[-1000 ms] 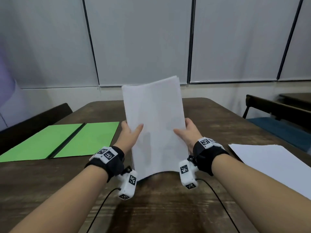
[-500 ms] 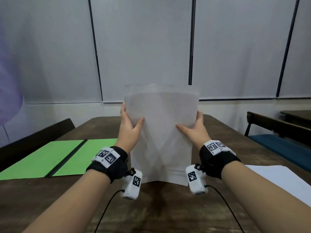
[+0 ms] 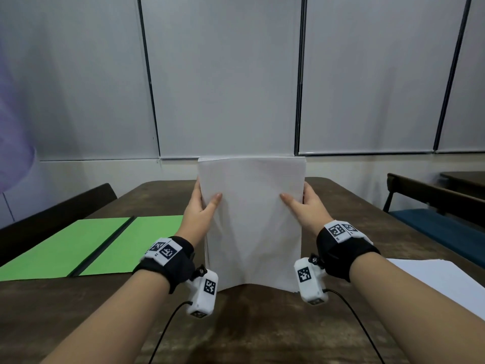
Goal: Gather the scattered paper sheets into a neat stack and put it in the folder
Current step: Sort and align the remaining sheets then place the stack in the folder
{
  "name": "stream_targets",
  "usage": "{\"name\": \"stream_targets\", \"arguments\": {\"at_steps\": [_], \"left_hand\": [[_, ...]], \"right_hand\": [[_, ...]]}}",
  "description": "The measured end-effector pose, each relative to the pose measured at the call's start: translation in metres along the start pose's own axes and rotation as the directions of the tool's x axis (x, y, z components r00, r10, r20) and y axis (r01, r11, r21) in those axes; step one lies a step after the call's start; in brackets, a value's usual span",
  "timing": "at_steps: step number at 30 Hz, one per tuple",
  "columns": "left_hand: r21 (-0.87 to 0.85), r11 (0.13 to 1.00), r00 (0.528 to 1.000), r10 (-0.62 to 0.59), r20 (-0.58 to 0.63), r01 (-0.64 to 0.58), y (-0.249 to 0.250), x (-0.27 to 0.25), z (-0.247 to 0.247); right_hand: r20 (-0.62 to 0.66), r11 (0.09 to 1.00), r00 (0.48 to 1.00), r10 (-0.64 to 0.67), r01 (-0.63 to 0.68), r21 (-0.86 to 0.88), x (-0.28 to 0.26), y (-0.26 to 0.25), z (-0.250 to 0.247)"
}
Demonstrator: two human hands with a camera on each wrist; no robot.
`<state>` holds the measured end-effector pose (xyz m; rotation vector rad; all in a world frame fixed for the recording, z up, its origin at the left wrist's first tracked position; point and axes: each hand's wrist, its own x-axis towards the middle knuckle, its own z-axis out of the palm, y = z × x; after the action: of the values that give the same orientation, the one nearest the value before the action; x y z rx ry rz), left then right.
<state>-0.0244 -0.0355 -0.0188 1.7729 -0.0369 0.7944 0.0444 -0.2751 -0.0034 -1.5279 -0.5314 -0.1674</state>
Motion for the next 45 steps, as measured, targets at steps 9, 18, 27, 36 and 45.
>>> {"name": "stream_targets", "arguments": {"at_steps": [9, 18, 27, 36, 45], "left_hand": [[0.046, 0.991, 0.988, 0.132, -0.078, -0.129, 0.010, 0.003, 0.010], [0.245, 0.931, 0.960, 0.279, 0.004, -0.271, 0.052, 0.010, 0.007], [0.368, 0.898, 0.953, 0.291, -0.087, -0.241, 0.057, 0.019, -0.002], [-0.002, 0.998, 0.997, 0.067, -0.045, -0.068, 0.039, 0.018, -0.006], [0.010, 0.996, 0.960, 0.093, -0.265, -0.093, 0.027, 0.016, 0.020]], "right_hand": [[0.029, 0.992, 0.996, 0.082, -0.085, 0.095, -0.001, 0.023, 0.004], [-0.125, 0.985, 0.980, -0.156, 0.164, 0.058, 0.016, -0.012, 0.011], [-0.061, 0.821, 0.867, -0.494, 0.442, -0.362, 0.018, -0.026, 0.004], [-0.092, 0.966, 0.965, -0.245, 0.234, -0.113, 0.017, -0.017, 0.005], [-0.157, 0.988, 0.984, -0.090, 0.108, 0.108, 0.022, -0.015, 0.015]]}}
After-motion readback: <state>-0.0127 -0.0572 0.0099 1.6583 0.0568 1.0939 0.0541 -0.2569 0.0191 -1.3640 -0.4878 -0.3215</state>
